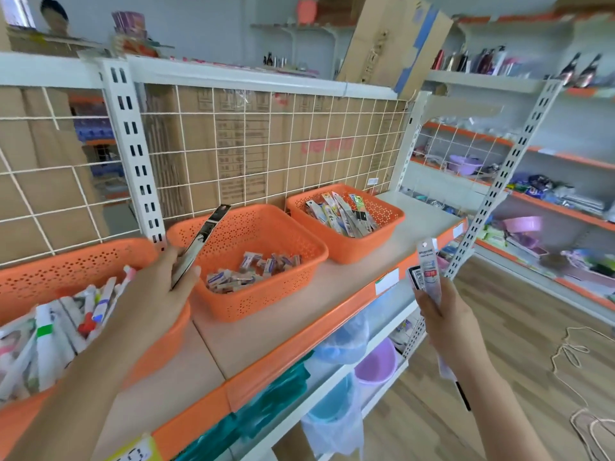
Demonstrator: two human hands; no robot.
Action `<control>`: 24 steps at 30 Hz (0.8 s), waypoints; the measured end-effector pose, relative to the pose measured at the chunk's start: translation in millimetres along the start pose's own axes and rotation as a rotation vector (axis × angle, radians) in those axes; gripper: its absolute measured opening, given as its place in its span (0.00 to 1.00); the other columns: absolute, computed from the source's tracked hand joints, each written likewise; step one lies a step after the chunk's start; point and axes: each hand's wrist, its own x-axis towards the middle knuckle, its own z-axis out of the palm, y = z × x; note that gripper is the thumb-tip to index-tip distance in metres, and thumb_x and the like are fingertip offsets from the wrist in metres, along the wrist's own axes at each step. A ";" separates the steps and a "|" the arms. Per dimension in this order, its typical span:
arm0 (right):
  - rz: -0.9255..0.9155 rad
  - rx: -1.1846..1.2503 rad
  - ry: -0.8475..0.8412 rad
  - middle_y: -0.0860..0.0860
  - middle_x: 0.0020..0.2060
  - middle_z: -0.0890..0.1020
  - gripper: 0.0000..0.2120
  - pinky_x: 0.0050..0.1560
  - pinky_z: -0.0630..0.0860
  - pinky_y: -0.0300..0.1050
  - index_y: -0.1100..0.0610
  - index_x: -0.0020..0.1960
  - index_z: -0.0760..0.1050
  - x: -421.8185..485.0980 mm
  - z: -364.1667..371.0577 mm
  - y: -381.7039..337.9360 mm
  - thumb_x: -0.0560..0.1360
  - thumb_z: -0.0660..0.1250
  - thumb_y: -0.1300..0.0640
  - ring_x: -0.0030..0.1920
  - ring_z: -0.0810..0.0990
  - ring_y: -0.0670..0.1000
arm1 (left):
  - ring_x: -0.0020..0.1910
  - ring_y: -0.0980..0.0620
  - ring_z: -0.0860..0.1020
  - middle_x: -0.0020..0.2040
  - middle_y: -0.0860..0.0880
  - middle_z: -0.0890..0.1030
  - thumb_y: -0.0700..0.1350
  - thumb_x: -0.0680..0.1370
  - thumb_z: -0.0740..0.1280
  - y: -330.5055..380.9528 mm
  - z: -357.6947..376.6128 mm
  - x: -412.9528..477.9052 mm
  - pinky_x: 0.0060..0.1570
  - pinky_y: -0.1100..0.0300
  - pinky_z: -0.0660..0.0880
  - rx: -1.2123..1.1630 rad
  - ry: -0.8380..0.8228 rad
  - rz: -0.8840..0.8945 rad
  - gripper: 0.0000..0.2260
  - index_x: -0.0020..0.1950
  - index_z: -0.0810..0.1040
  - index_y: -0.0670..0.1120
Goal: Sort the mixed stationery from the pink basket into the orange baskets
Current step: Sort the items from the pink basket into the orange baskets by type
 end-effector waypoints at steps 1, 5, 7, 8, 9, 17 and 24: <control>0.007 0.004 0.011 0.58 0.36 0.75 0.08 0.39 0.69 0.51 0.62 0.53 0.68 10.7 0.8 1.7 0.79 0.60 0.58 0.38 0.73 0.61 | 0.34 0.47 0.72 0.37 0.47 0.76 0.45 0.79 0.62 3.2 5.3 10.5 0.32 0.56 0.63 -0.011 -0.001 0.006 0.12 0.59 0.73 0.41; 0.033 0.039 0.061 0.56 0.35 0.74 0.06 0.38 0.68 0.51 0.61 0.49 0.66 46.8 8.0 8.0 0.79 0.60 0.58 0.37 0.71 0.60 | 0.34 0.46 0.76 0.38 0.44 0.79 0.47 0.79 0.61 12.2 24.9 47.3 0.34 0.55 0.71 0.022 -0.051 0.032 0.12 0.59 0.72 0.43; 0.043 0.047 0.072 0.57 0.36 0.75 0.07 0.38 0.66 0.50 0.62 0.49 0.66 63.1 12.8 11.2 0.78 0.60 0.58 0.38 0.72 0.62 | 0.36 0.45 0.77 0.39 0.43 0.79 0.47 0.79 0.61 14.9 34.9 62.2 0.37 0.52 0.72 0.024 -0.067 0.025 0.12 0.59 0.73 0.43; 0.041 0.046 0.074 0.57 0.37 0.76 0.07 0.38 0.66 0.50 0.63 0.50 0.67 71.4 15.0 13.2 0.78 0.60 0.58 0.39 0.73 0.63 | 0.36 0.44 0.77 0.39 0.42 0.79 0.47 0.79 0.61 16.6 40.1 68.9 0.36 0.53 0.71 0.032 -0.068 0.022 0.11 0.58 0.73 0.43; 0.036 0.044 0.073 0.58 0.37 0.76 0.08 0.38 0.66 0.50 0.63 0.51 0.67 79.7 17.1 15.0 0.78 0.60 0.58 0.40 0.74 0.63 | 0.35 0.45 0.77 0.39 0.42 0.79 0.47 0.79 0.61 19.1 45.5 75.1 0.34 0.55 0.70 0.042 -0.069 0.020 0.11 0.57 0.73 0.42; -0.037 0.058 0.038 0.59 0.33 0.76 0.08 0.38 0.72 0.54 0.60 0.46 0.64 178.4 40.8 46.1 0.78 0.60 0.57 0.35 0.74 0.63 | 0.26 0.51 0.68 0.28 0.49 0.69 0.48 0.79 0.60 52.7 92.1 119.5 0.27 0.59 0.58 0.030 -0.074 -0.057 0.07 0.49 0.70 0.45; -0.142 0.200 -0.075 0.61 0.30 0.74 0.05 0.34 0.72 0.54 0.63 0.46 0.62 296.9 62.3 33.6 0.78 0.58 0.62 0.29 0.73 0.60 | 0.28 0.49 0.70 0.31 0.47 0.71 0.53 0.80 0.55 93.7 155.7 179.7 0.31 0.56 0.64 -0.210 0.005 -0.124 0.14 0.41 0.69 0.45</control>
